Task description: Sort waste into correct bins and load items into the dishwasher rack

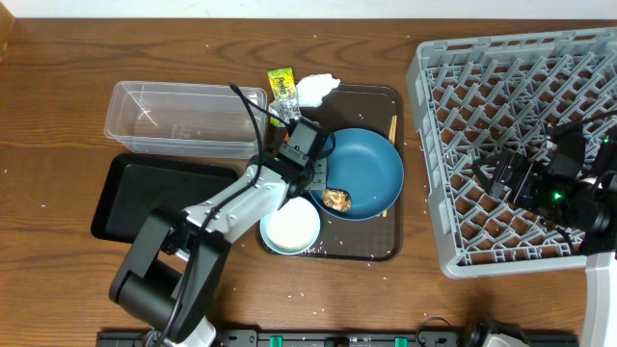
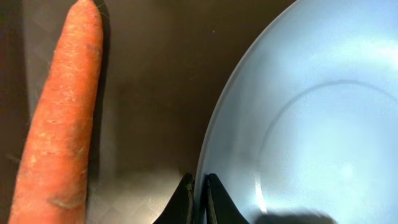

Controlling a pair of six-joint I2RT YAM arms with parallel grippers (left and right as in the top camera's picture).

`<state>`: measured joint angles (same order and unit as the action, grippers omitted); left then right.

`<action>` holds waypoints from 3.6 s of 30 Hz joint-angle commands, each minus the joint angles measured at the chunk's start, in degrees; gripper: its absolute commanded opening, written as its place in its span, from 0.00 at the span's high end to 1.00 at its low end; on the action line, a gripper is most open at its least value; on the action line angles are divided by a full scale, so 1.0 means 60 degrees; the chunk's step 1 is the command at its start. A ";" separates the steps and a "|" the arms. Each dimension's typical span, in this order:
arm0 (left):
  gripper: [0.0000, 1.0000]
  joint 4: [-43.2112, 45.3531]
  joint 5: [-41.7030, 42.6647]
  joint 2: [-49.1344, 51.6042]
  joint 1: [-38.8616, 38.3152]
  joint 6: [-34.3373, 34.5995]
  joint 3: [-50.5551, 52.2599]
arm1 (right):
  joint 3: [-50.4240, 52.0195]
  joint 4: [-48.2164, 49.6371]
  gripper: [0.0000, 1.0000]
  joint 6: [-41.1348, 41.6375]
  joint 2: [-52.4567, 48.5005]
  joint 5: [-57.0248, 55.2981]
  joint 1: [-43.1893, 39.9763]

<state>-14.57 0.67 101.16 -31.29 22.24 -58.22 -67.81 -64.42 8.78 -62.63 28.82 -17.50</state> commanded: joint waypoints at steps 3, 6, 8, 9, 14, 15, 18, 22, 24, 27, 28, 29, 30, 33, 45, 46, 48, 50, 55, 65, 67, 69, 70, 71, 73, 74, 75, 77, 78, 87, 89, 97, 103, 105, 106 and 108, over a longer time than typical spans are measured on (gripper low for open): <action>0.94 -0.0127 -0.0197 -0.1395 0.0007 -0.0262 -0.0423 | 0.0018 0.0025 0.06 0.0098 -0.0047 0.0015 0.0117; 0.94 -0.0288 -0.0353 -0.2182 0.0011 -0.0266 -0.0423 | 0.0018 0.0018 0.06 0.0095 -0.0044 0.0015 0.0117; 0.94 -0.0539 -0.0681 -0.2568 0.0015 -0.0299 -0.0423 | 0.0018 0.0018 0.06 0.0095 -0.0044 0.0011 0.0117; 0.94 -0.0739 -0.0896 -0.2812 0.0015 -0.0375 -0.0423 | 0.0018 0.0018 0.06 0.0095 -0.0044 0.0015 0.0117; 0.94 -0.2051 -0.1789 -0.4044 0.0044 -0.0594 -0.0532 | 0.0018 0.0022 0.06 0.0098 -0.0047 0.0015 0.0117; 0.94 -0.2521 -0.2106 -0.4350 0.0062 -0.0597 -0.0616 | 0.0018 0.0022 0.05 0.0098 -0.0047 0.0015 0.0117; 0.94 -0.4000 -0.3355 -0.5260 0.0069 -0.0623 -0.0841 | 0.0018 0.0018 0.06 0.0098 -0.0047 0.0015 0.0117; 0.94 -0.5683 -0.5391 -0.6510 0.0069 -0.0619 -0.0954 | 0.0018 0.0022 0.05 0.0098 -0.0044 0.0015 0.0117; 0.94 -0.6382 -0.6229 -0.7038 0.0069 -0.0616 -0.0965 | 0.0018 0.0022 0.05 0.0098 -0.0044 0.0015 0.0117; 0.94 -0.7391 -0.7461 -0.7701 0.0069 -0.0605 -0.0965 | 0.0018 0.0025 0.05 0.0098 -0.0044 0.0015 0.0117; 0.94 -0.7777 -0.8025 -0.7868 0.0066 -0.0423 -0.0965 | 0.0018 0.0029 0.05 0.0098 -0.0044 0.0015 0.0117; 0.94 -0.8134 -0.8597 -0.7974 0.0066 -0.0087 -0.0965 | 0.0018 0.0029 0.05 0.0098 -0.0047 0.0015 0.0117; 0.94 -0.8517 -0.9205 -0.8036 0.0069 0.0342 -0.0965 | 0.0018 0.0029 0.05 0.0098 -0.0044 0.0015 0.0117; 0.94 -0.9701 -1.0535 -0.7989 0.0069 0.1632 -0.0962 | 0.0018 0.0055 0.05 0.0102 -0.0047 0.0015 0.0117; 0.94 -1.1686 -1.2109 -0.4987 0.0069 0.3286 -0.0962 | 0.0018 0.0055 0.05 0.0098 -0.0044 0.0018 0.0117; 0.94 -1.1755 -1.2298 -0.4656 0.0069 0.3184 -0.0962 | 0.0018 0.0055 0.05 0.0098 -0.0044 0.0018 0.0117; 0.94 -1.1799 -1.2302 -0.4058 0.0069 0.3049 -0.0962 | 0.0018 0.0055 0.05 0.0098 -0.0044 0.0015 0.0117; 0.94 -1.2032 -1.2327 -0.3588 0.0069 0.3056 -0.0962 | 0.0018 0.0055 0.05 0.0098 -0.0044 0.0015 0.0117; 0.94 -1.2101 -1.2389 -0.3118 0.0069 0.3107 -0.0965 | 0.0018 0.0051 0.05 0.0098 -0.0044 0.0018 0.0117; 0.94 -1.2305 -1.2874 -0.3643 0.0069 0.3129 -0.0984 | 0.0018 0.0095 0.05 0.0102 -0.0044 0.0018 0.0117; 0.94 -1.2269 -1.2859 -0.3625 0.0069 0.3129 -0.0980 | 0.0018 0.0087 0.05 0.0102 -0.0044 0.0018 0.0117; 0.94 -1.2200 -1.2866 -0.3625 0.0069 0.3129 -0.0980 | 0.0018 0.0055 0.05 0.0098 -0.0044 0.0018 0.0117; 0.94 -1.2200 -1.2866 -0.3625 0.0084 0.3129 -0.0980 | 0.0018 0.0055 0.05 0.0098 -0.0044 0.0015 0.0117; 0.94 -1.2207 -1.2866 -0.3625 0.0120 0.3129 -0.0980 | 0.0018 0.0058 0.05 0.0098 -0.0044 0.0015 0.0117; 0.94 -1.2214 -1.2870 -0.3625 0.0240 0.3126 -0.0980 | 0.0018 0.0055 0.05 0.0098 -0.0044 0.0018 0.0117; 0.94 -1.2244 -1.2870 -0.3628 0.0313 0.3129 -0.0980 | 0.0018 0.0055 0.05 0.0098 -0.0044 0.0015 0.0117; 0.94 -1.2276 -1.2848 -0.3632 0.0379 0.3129 -0.0984 | 0.0018 0.0055 0.05 0.0098 -0.0044 0.0018 0.0117; 0.94 -1.2273 -1.2692 -0.3668 0.0419 0.3144 -0.0984 | 0.0018 0.0055 0.05 0.0098 -0.0044 0.0015 0.0117; 0.94 -1.2273 -1.2684 -0.3705 0.0419 0.3220 -0.0984 | 0.0018 0.0051 0.05 0.0095 -0.0044 0.0018 0.0117; 0.94 -1.2196 -1.1814 -0.4517 0.0229 0.3668 -0.1734 | 0.0018 0.0069 0.04 0.0076 -0.0044 0.0022 0.0117; 0.94 -1.2054 -1.1209 -0.4798 -0.0029 0.3665 -0.2371 | 0.0018 0.0208 0.04 -0.0153 -0.0044 0.0270 0.0117; 0.94 -0.8364 -0.5308 -0.5876 -0.1209 0.0608 -0.3938 | 0.0018 0.0994 0.11 -0.1774 -0.0044 0.4065 0.0568; 0.94 -0.6994 -0.3464 -0.5905 -0.1749 0.0175 -0.3938 | 0.0018 0.1603 0.12 -0.2641 -0.0044 0.5297 0.2320; 0.94 -0.6849 -0.3359 -0.5883 -0.1938 0.0146 -0.3938 | 0.0018 0.1836 0.11 -0.2911 -0.0047 0.5056 0.3085; 0.94 -0.6790 -0.3362 -0.5887 -0.2025 0.0142 -0.3938 | 0.0018 0.1945 0.12 -0.2903 -0.0047 0.4743 0.3410; 0.94 -0.6674 -0.3355 -0.5898 -0.2200 0.0117 -0.3938 | 0.0018 0.2167 0.15 -0.2645 -0.0058 0.3690 0.4022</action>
<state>-55.53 -22.65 66.19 -43.33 24.60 -81.14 -67.77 -52.21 -5.43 -62.87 54.81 2.72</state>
